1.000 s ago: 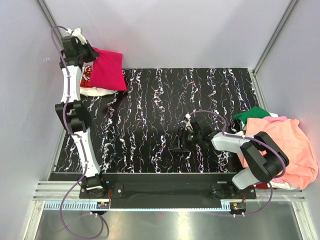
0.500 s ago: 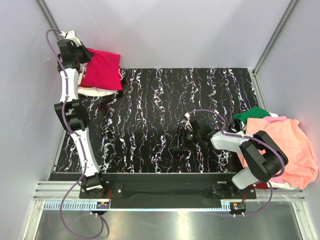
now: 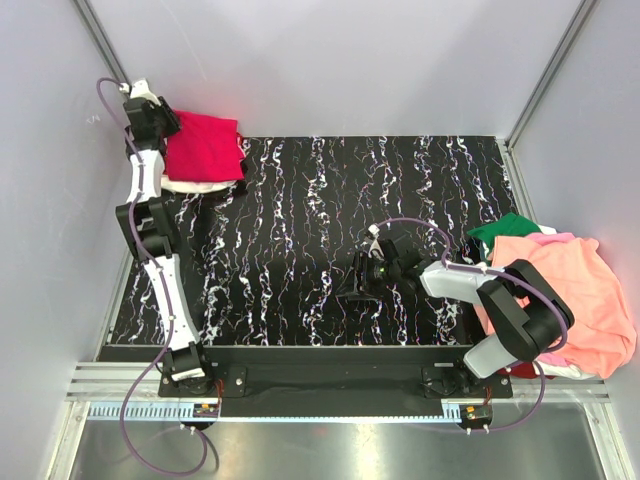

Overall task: Fold and stack the t-shirts
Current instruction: Neatly place the folded tshirt to the corner

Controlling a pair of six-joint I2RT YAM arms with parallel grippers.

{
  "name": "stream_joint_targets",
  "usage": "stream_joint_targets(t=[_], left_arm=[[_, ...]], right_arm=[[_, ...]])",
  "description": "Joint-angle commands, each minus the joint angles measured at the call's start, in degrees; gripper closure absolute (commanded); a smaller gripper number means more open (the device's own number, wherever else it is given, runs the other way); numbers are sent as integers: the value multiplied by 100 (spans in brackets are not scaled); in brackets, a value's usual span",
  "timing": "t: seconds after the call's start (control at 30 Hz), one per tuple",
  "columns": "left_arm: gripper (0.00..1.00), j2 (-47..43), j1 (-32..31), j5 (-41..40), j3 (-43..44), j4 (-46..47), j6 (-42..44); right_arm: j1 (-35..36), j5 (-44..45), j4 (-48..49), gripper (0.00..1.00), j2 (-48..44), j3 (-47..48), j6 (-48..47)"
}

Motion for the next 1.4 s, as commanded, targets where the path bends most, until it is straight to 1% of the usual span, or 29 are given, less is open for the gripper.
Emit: stream_joint_targets(t=[0.0, 0.07, 0.1, 0.17, 0.2, 0.27, 0.33, 0.37, 0.4, 0.43, 0.47, 0.5, 0.53, 0.57, 0.6, 0.63, 0.7, 0.73, 0.77, 0.83, 0.87, 0.93, 1.03, 1.1, 1.13, 1.17, 1.23, 1.37], left_arm=[[60, 190, 25, -847, 171, 1492, -37], [45, 358, 25, -1242, 322, 1694, -37], [19, 455, 16, -1349, 366, 1852, -37], [5, 517, 25, -1699, 375, 1958, -11], [1, 508, 25, -1779, 375, 1932, -2], [1, 412, 16, -1824, 331, 1853, 7], [1, 9, 16, -1789, -63, 1905, -81], [1, -184, 8, -1737, -282, 1949, -124], [1, -586, 8, -1728, -702, 1941, -229], [1, -799, -10, -1728, -915, 1906, -274], [1, -1010, -10, -1771, -1309, 1862, -335], [1, -1378, -10, -1815, -1469, 1688, -458], [1, -1538, 7, -1894, -1601, 1529, -528], [1, -1801, 8, -2086, -1768, 1345, -799], [1, -1873, 34, -2097, -1796, 908, -958], [1, -1969, 77, -1888, -1787, 573, -1264], [1, -2058, 183, -1623, -1866, 2, -1539], [1, -2110, 218, -1396, -1945, -80, -1662], [1, -2215, 271, -1211, -2215, -107, -1837], [1, -2278, 324, -1052, -2419, -220, -1961], [2, -2278, 333, -1016, -2490, -308, -2040], [5, -2252, 359, -1042, -2525, -528, -2076], [10, -2129, 377, -1077, -2499, -915, -2347], [11, -2198, 394, -1042, -2902, -855, -2743], [14, -2242, 394, -964, -3304, -758, -2866], [16, -2312, 394, -928, -3464, -566, -3024], [21, -2313, 394, -832, -3641, -511, -3130], [26, -2243, 394, -901, -3817, -598, -3218]], right_arm=[[39, -32, 70, 47, 26, 198, 6], [39, -23, 61, 47, 43, 216, 6], [39, -23, 35, 47, 52, 233, -3], [39, -23, 34, 47, 52, 251, -3], [39, -32, 34, 47, 61, 242, -3], [39, -32, 26, 47, 61, 251, -3], [39, -32, 34, 47, 61, 242, -3], [39, -32, 52, 47, 52, 242, -3], [39, -23, 52, 47, 52, 234, 6], [39, -14, 61, 47, 52, 216, 6], [39, -14, 69, 47, 43, 225, 23], [39, -14, 78, 47, 35, 216, 6], [39, -14, 78, 47, 26, 198, 6], [39, -14, 96, 47, 17, 190, 15], [39, -5, 96, 47, -9, 190, 6], [39, -5, 113, 48, -9, 163, 15], [39, 3, 131, 48, -36, 154, 23], [39, -5, 149, 48, -45, 128, 32], [39, 12, 166, 48, -53, 111, 32], [39, 12, 184, 48, -89, 84, 41], [31, 12, 175, 48, -97, 75, 24], [39, -5, 184, 48, -124, 49, -3], [31, -5, 166, 48, -133, 49, -12], [31, -14, 175, 48, -115, 58, -29], [31, -23, 166, 48, -115, 58, -29], [31, -23, 184, 47, -124, 49, -29], [22, -23, 184, 48, -159, 31, -38], [31, -32, 166, 48, -159, 31, -47]])
